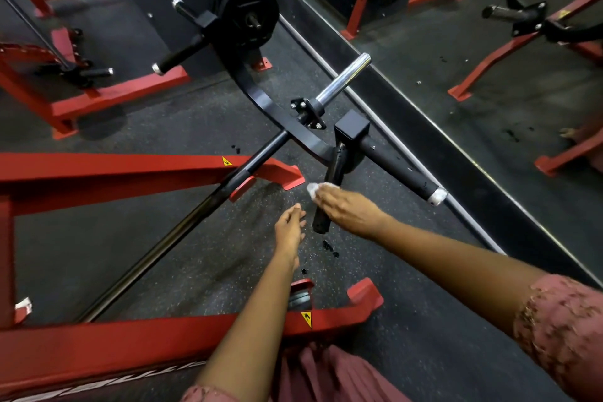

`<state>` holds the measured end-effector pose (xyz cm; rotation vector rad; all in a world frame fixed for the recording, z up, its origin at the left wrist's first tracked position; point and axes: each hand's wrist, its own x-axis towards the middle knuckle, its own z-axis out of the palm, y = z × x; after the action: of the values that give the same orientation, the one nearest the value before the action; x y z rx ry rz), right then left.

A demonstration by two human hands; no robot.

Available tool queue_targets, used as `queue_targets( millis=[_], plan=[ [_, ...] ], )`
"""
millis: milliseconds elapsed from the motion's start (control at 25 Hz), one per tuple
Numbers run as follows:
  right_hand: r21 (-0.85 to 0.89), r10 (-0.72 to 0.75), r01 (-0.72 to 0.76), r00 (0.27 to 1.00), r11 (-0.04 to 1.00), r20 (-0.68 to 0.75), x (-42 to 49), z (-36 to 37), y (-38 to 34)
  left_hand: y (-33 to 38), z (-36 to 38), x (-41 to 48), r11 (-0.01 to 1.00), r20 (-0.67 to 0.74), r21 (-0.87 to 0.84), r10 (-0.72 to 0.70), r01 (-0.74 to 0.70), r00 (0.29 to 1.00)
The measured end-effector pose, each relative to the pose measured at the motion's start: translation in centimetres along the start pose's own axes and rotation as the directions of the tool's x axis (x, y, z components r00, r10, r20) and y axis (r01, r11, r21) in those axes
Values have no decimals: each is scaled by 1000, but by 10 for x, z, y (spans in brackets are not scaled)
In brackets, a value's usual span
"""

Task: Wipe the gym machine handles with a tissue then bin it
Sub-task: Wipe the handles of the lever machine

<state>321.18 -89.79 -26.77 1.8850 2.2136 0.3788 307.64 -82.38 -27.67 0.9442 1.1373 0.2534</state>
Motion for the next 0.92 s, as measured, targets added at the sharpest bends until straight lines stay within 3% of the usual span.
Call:
queue_targets(
  millis=[120,160,200,240,280,320,360,400,440,520,680,800,920],
  plan=[
    [133,40,-18,986,991,-164,-20,-2,-28,4,5,4,1000,16,4,-3,2,1000],
    [230,182,-126,953,965,-242,-24,-4,-31,5,8,5,1000,32,26,-2,1,999],
    [408,417,-289,868,866,-271,-28,-8,-33,7,11,7,999,51,51,0,-2,999],
    [621,689,-462,701,634,-182,-31,-11,-37,9,15,9,997,70,74,4,-9,998],
    [779,888,-553,459,294,-9,-30,-14,-40,9,19,10,996,87,90,5,-13,996],
    [852,952,-522,238,-39,190,-25,-17,-40,9,21,12,995,101,96,4,-14,995],
    [859,933,-430,91,-278,347,-16,-17,-38,8,23,11,996,111,88,3,-13,994],
    [843,885,-316,23,-435,465,-5,-16,-30,8,25,10,997,117,71,1,-9,993],
    [818,832,-193,16,-541,554,7,-14,-22,6,27,8,999,120,48,-1,-5,993],
    [751,748,-35,68,-659,660,29,-11,-5,2,28,9,1000,116,13,4,-6,993],
    [777,762,-108,150,-620,630,29,-5,-9,-2,27,12,1000,120,-18,23,-21,993],
    [769,753,-176,158,-615,639,8,7,-59,-3,27,8,999,132,-33,13,-8,991],
    [755,741,-103,146,-647,655,8,19,-65,0,29,2,999,136,-40,1,5,991]
  ],
)
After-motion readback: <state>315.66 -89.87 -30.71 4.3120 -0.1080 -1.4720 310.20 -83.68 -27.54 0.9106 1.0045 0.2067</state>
